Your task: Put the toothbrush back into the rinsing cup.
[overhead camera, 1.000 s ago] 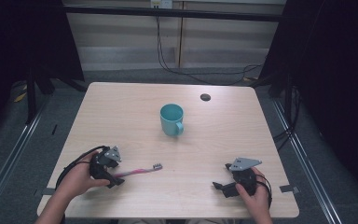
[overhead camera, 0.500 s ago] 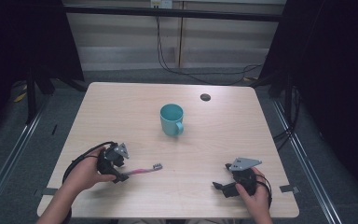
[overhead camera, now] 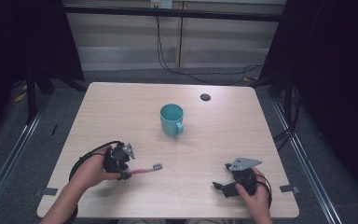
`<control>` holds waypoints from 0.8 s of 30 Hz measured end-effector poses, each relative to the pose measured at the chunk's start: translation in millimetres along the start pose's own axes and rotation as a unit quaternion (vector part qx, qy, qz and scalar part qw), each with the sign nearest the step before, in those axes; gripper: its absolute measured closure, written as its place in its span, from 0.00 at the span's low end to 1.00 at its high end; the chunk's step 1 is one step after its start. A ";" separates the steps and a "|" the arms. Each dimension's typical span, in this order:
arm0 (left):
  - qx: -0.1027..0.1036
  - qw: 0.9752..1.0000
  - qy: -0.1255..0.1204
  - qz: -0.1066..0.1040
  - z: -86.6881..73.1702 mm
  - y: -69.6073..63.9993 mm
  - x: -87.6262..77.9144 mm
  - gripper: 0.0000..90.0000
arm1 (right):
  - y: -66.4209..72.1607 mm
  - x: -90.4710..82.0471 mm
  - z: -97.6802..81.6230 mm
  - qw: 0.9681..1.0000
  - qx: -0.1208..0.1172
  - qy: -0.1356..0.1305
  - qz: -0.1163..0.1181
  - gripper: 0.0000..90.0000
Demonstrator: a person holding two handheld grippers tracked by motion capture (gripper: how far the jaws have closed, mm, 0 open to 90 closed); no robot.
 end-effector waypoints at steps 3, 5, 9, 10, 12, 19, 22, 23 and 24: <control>0.004 1.000 0.008 0.001 2.3 0.1 1.1 0.71 | 0.0 0.0 0.0 1.000 0.000 0.000 0.000 0.12; 0.009 1.000 0.015 -0.001 3.0 0.2 1.5 0.75 | -0.1 0.0 0.0 1.000 -0.001 0.000 0.000 0.12; 0.010 1.000 0.027 -0.003 3.2 -0.2 3.3 0.81 | 0.0 0.0 0.0 1.000 0.000 0.000 0.000 0.12; 0.009 0.999 0.034 -0.004 3.2 0.1 2.9 0.83 | 0.0 0.0 0.0 1.000 0.000 0.000 0.000 0.12; 0.005 0.999 0.040 -0.005 3.5 -0.2 3.1 0.85 | 0.0 0.0 0.0 1.000 0.000 0.000 0.000 0.12; 0.005 0.998 0.067 -0.001 7.1 -5.2 3.2 0.92 | 0.0 0.0 0.0 1.000 0.000 0.000 0.000 0.12; 0.005 0.997 0.070 -0.005 8.3 -7.1 3.5 0.92 | 0.0 0.0 0.0 1.000 0.000 0.000 0.000 0.12; -0.001 0.998 0.068 -0.011 8.7 -7.7 3.4 0.93 | 0.0 0.0 0.0 1.000 0.000 0.000 0.000 0.12; -0.004 0.998 0.064 -0.013 8.8 -7.6 3.5 0.93 | 0.0 0.0 0.0 1.000 0.000 0.000 0.000 0.12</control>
Point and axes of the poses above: each handheld gripper's, and its own axes: x roughly forward along the jaws, z roughly out of its top, y roughly to its left, the point moved 4 cm from there along x, roughly forward along the jaws, and after that the axes turned 6 degrees about z, right-handed, at the moved point
